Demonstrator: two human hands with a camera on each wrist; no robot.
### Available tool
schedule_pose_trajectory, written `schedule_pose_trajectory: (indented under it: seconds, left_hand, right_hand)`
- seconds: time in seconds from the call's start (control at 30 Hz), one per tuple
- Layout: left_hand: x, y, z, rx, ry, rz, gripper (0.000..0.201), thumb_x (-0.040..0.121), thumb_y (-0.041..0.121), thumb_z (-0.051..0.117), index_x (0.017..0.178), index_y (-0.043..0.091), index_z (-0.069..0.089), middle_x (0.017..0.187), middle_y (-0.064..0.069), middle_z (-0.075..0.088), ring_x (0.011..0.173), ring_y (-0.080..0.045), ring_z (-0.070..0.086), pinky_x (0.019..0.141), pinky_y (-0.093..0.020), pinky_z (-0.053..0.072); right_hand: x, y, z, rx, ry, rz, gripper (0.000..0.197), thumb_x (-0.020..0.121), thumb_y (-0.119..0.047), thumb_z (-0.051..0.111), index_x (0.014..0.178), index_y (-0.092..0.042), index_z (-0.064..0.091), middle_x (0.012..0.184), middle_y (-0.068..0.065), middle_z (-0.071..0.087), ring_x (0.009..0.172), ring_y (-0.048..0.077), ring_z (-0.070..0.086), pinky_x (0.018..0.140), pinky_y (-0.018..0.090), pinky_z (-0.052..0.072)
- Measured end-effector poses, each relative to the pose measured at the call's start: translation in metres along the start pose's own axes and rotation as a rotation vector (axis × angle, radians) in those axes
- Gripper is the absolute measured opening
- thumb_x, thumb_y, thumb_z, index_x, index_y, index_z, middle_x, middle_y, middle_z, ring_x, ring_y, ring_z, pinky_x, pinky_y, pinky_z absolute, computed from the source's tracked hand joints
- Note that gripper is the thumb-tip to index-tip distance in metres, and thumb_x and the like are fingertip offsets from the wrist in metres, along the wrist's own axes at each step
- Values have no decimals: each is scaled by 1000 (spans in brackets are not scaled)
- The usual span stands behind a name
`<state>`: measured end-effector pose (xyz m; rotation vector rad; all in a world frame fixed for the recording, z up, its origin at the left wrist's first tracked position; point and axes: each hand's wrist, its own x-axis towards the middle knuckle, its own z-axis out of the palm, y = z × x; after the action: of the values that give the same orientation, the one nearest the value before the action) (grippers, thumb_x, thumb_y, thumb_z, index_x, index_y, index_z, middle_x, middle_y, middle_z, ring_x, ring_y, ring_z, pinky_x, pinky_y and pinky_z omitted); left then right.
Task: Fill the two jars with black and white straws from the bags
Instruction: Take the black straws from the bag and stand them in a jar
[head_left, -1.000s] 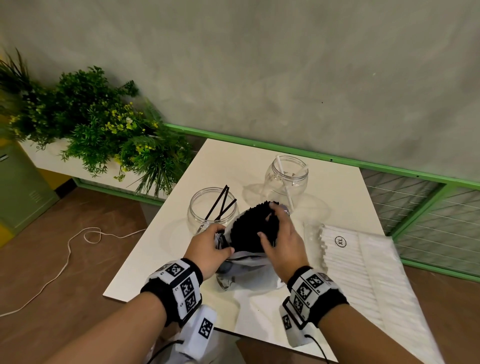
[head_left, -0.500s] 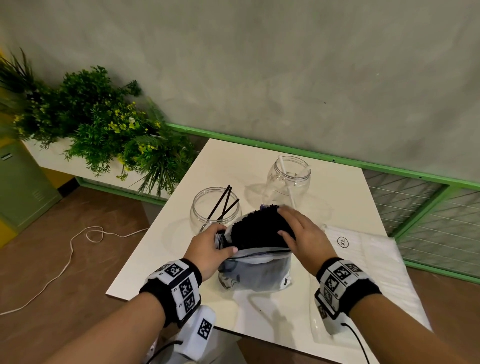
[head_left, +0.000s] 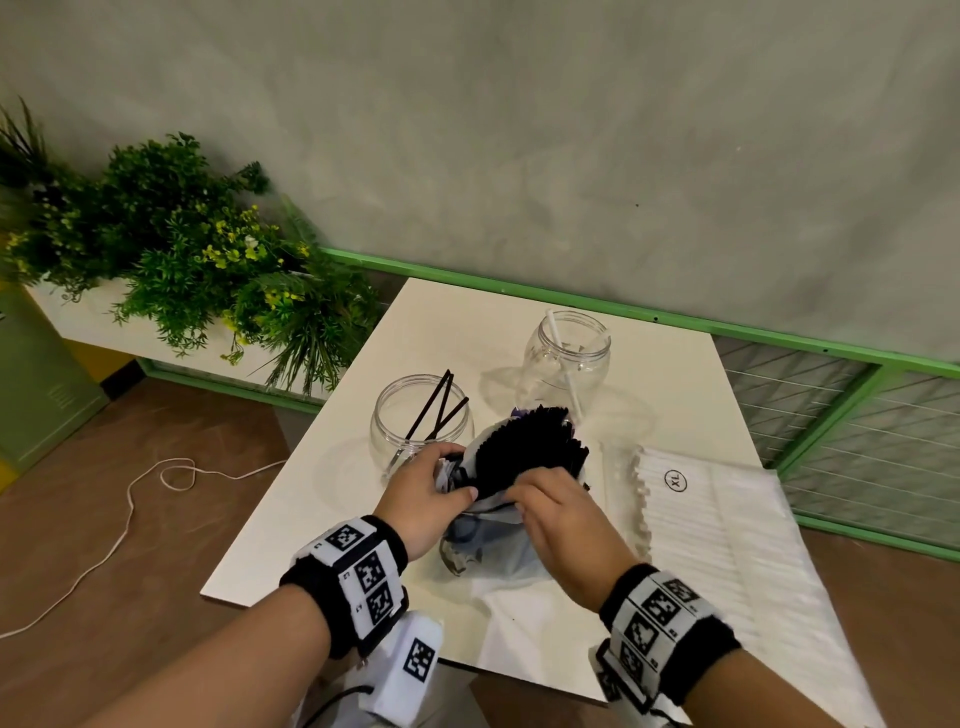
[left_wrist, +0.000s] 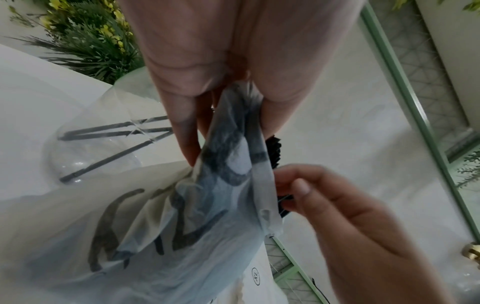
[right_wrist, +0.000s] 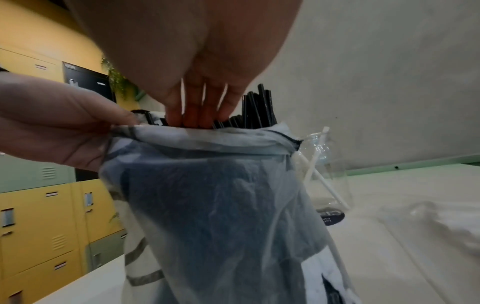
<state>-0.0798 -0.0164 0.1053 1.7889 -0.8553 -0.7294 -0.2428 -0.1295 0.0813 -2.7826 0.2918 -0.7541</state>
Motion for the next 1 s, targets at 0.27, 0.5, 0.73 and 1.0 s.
schedule_pose_trajectory:
  seconds: [0.27, 0.5, 0.73, 1.0]
  left_hand:
    - [5, 0, 8, 27, -81, 19, 46, 79, 0, 62, 117, 24, 52, 100, 1, 65, 95, -15, 64, 91, -37, 51]
    - [7, 6, 11, 68, -93, 42, 50, 79, -5, 56, 117, 27, 48, 95, 5, 62, 91, -15, 63, 87, -30, 51]
    - [5, 6, 13, 106, -101, 94, 53, 82, -7, 52, 115, 34, 46, 102, 7, 63, 98, -13, 62, 87, -24, 51]
    - [0, 4, 16, 193, -54, 150, 50, 83, -2, 57, 126, 23, 48, 101, 5, 64, 98, -12, 61, 85, -18, 48]
  right_hand:
    - [15, 13, -1, 262, -148, 329, 38, 91, -27, 60, 123, -6, 59, 112, 4, 55, 98, 17, 56, 87, 20, 44]
    - [24, 14, 7, 350, -150, 448, 49, 75, -22, 80, 118, -7, 63, 100, -2, 58, 94, 10, 55, 80, 3, 35]
    - [24, 6, 20, 342, -31, 574, 39, 70, -31, 77, 102, -11, 65, 89, -2, 62, 85, 17, 58, 75, 27, 46]
    - [19, 2, 23, 335, 41, 574, 21, 81, -21, 63, 99, -11, 57, 85, 1, 62, 74, 18, 57, 66, 31, 46]
